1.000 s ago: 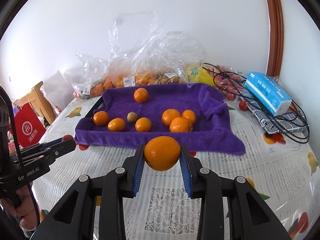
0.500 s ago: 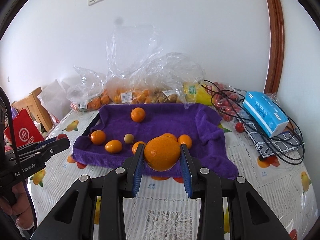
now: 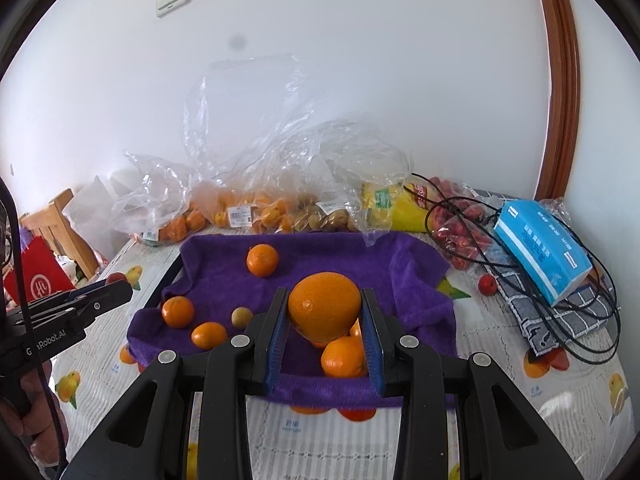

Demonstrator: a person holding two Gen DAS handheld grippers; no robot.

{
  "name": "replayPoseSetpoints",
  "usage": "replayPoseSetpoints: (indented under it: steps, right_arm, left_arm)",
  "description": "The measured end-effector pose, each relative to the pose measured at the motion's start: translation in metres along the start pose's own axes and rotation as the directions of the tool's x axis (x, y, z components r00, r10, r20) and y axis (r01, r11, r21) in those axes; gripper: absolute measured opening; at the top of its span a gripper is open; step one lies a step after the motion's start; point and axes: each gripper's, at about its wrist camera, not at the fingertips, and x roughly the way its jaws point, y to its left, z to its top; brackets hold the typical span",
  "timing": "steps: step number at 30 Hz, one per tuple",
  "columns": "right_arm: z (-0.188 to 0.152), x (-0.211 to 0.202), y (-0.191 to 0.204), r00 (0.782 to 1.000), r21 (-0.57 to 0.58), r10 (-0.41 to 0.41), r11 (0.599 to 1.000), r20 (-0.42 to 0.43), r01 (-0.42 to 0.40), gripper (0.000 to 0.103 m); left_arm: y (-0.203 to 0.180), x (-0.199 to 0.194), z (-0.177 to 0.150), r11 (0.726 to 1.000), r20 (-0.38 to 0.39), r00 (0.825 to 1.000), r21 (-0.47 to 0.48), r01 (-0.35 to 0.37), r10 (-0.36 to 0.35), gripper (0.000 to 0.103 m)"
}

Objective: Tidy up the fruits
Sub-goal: 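Lower both fruits onto the purple towel and open both grippers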

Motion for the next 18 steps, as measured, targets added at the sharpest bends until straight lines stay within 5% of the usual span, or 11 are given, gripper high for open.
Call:
replayPoseSetpoints:
  steps: [18]
  right_arm:
    - [0.019, 0.056, -0.015, 1.0, 0.027, -0.001, 1.0, -0.02, 0.001, 0.034]
  left_arm:
    - [0.009, 0.053, 0.019, 0.999, -0.035, 0.999, -0.045, -0.029, 0.027, 0.023]
